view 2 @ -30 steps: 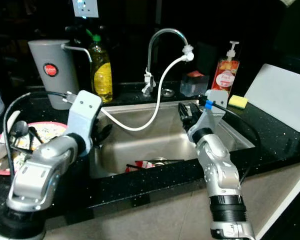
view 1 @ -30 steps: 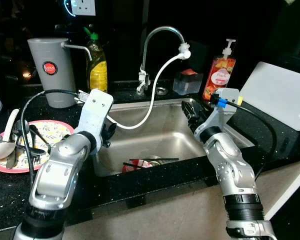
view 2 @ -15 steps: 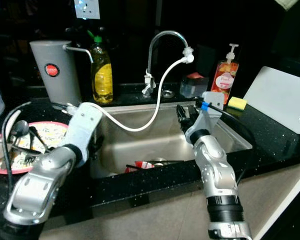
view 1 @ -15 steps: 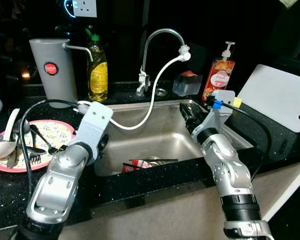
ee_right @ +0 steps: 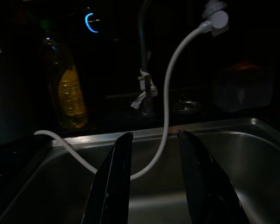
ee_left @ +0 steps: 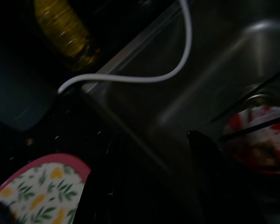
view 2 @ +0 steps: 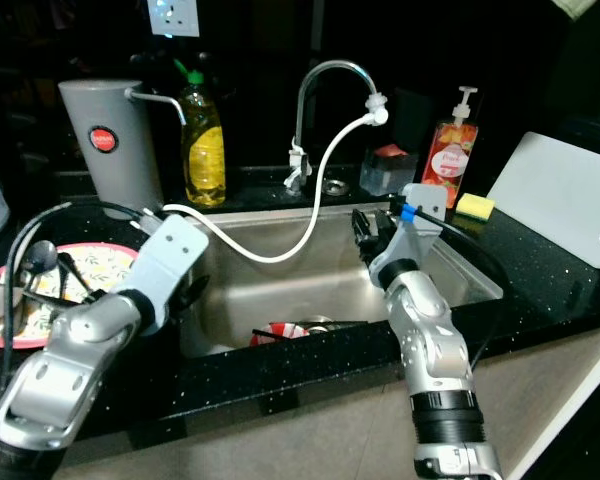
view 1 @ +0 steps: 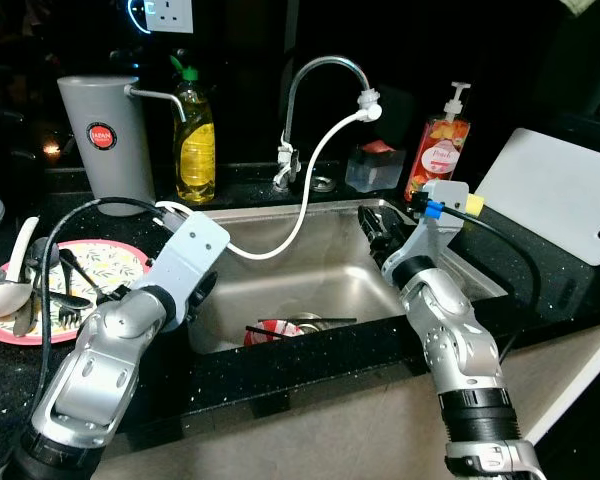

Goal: Kitchen organization

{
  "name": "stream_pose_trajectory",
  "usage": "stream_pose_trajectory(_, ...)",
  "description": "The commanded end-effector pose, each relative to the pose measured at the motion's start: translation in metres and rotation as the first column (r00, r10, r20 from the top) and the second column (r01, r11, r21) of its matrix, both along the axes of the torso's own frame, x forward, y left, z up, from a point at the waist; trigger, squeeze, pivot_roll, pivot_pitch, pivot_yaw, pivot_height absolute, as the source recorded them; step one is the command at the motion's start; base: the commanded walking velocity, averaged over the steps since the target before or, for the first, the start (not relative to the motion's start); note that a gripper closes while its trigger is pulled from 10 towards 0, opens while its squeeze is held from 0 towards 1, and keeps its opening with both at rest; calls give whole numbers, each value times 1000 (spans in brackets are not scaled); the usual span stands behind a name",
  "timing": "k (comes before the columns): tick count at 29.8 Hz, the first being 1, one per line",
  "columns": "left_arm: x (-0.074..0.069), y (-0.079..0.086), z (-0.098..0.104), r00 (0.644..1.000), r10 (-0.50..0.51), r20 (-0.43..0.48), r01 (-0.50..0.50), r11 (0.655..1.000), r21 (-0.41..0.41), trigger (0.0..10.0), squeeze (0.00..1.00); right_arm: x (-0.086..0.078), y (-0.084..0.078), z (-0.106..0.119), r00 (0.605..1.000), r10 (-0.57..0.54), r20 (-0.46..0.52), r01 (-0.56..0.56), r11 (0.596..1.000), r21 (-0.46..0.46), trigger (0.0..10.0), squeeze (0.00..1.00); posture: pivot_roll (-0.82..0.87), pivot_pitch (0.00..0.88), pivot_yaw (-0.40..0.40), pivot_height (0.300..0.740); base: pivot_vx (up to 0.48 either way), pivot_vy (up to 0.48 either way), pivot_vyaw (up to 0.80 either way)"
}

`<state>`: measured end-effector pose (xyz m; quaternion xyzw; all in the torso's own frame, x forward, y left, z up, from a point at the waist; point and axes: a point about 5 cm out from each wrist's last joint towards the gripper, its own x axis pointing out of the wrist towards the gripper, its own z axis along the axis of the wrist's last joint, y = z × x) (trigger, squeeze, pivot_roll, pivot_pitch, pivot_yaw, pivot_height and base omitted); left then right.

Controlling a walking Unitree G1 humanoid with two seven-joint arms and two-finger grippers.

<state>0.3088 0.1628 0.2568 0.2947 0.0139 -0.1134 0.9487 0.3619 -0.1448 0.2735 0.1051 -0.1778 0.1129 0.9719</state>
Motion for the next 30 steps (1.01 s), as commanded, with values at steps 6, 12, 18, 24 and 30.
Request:
stream_pose_trajectory(6,-1,-4,-18,998,-9,-63,10,1000,15,10000,0,0,-5,-2,1000,-15,-4,15,1000,-9,10000,0,78,44,-85,740,0,0,0)
stream_pose_trajectory(12,2,-3,-26,996,-13,-93,7,998,-62,10000,0,0,-4,-2,1000,-11,-4,11,1000,-10,10000,0,75,43,-89,740,0,0,0)
stream_pose_trajectory(18,4,-1,-42,976,27,-215,-25,1000,11,10000,0,1,-2,-3,1000,-5,-7,5,1000,-8,10000,0,80,39,-93,740,0,0,0)
stream_pose_trajectory(24,6,-1,-42,976,32,-215,-4,992,130,3765,0,2,0,-1,1000,0,-5,0,1000,-7,10000,0,80,40,-91,740,0,0,0)
stream_pose_trajectory(30,4,-2,-42,979,-5,-202,50,975,214,2706,0,2,-1,-1,1000,-2,-5,2,1000,-4,10000,0,81,39,-90,740,0,0,0)
